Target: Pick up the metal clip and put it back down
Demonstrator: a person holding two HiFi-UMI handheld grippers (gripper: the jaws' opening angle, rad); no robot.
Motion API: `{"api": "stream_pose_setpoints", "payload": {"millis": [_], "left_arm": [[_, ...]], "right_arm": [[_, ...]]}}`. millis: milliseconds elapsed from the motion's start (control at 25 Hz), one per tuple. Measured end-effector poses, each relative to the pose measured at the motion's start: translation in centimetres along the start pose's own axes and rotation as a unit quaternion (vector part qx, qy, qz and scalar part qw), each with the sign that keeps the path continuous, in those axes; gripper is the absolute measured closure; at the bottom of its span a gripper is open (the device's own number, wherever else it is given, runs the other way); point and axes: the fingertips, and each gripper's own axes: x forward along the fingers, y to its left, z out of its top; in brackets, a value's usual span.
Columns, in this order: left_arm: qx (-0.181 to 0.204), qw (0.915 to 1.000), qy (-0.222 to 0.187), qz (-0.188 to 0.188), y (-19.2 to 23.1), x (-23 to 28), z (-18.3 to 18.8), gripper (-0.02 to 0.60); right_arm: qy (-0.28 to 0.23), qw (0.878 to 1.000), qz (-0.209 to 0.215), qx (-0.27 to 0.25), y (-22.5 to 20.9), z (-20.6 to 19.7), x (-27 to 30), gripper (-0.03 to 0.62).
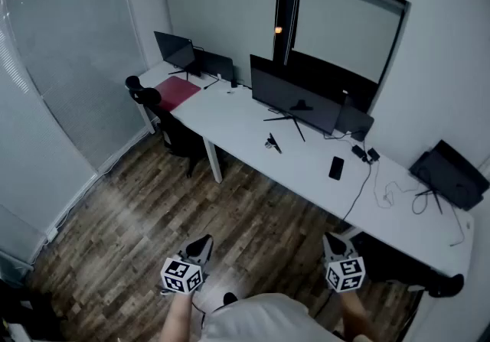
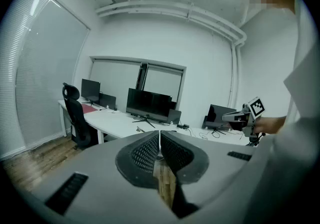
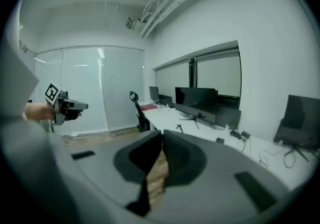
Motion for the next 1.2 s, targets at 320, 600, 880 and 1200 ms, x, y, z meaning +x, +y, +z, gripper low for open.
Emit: {"api": "stream_pose_setpoints", "payload": {"millis": [320, 600, 880, 1200], "left_arm": [[0.000, 1.0000, 0.001, 0.005, 0.1, -0.1, 0.0, 0.543], [0.001, 1.0000, 0.004, 0.005, -0.7, 0.4, 0.0, 0.543], [0.001, 0.9999, 0.008, 0.012, -2.6, 1.1, -0.7, 0.543], [-0.015, 0.9995, 0.009, 0.025, -5.1, 2.4, -1.6, 0.543]], "right_arm": [[-0.002, 1.000, 0.001, 0.000, -0.3, -0.1, -0.1, 0.559], [-0.003, 1.000, 0.002, 0.014, -1.3, -0.4, -0.5, 0.559], [0.008, 1.000, 0.011, 0.012, -2.9, -1.5, -1.3, 0.558], [0.034, 0.999, 0.033, 0.007, -5.2, -3.4, -1.0, 0.557]]}}
